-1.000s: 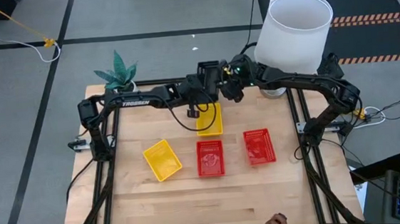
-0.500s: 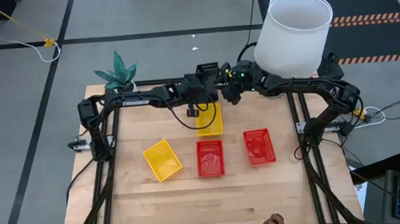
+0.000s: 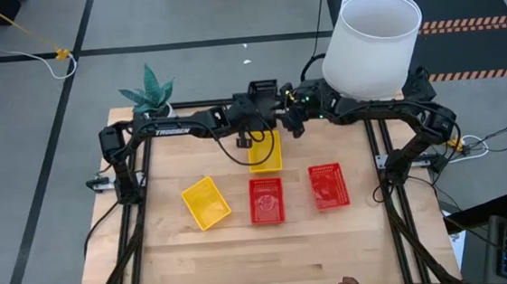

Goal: Stack baskets by color
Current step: Stack the bottom black bin on top of the top black bin

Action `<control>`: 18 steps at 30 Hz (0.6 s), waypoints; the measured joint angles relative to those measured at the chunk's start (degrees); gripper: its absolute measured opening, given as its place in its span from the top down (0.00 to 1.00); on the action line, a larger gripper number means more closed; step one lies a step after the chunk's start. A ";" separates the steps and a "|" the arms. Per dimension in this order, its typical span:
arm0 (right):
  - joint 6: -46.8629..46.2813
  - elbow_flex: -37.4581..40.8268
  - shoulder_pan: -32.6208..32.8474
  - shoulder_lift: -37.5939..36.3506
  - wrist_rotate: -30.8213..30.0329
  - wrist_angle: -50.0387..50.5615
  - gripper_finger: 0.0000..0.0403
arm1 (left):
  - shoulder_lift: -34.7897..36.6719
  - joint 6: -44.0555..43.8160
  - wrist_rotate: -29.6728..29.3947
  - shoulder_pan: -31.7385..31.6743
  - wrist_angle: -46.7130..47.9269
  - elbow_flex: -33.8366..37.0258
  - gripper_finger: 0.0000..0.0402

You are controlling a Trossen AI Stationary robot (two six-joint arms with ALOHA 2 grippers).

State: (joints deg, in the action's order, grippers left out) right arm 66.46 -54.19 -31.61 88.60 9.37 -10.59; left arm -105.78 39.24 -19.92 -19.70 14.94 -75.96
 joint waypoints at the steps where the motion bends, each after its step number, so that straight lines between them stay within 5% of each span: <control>1: -0.38 0.00 0.02 0.00 0.05 -0.09 0.70 | 0.00 0.00 -0.45 -0.02 0.01 0.00 0.97; 11: -3.15 0.07 1.19 -1.07 -0.38 2.01 0.43 | 0.00 -0.36 -3.06 0.60 -0.17 0.00 0.98; 18: -8.15 0.04 4.76 -6.86 -6.87 8.05 0.37 | 0.50 -0.82 -3.88 0.69 -0.12 -0.12 0.97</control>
State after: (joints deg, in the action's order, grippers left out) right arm 58.31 -54.15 -26.85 81.74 2.49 -2.54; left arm -105.27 38.42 -23.80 -19.02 14.82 -76.09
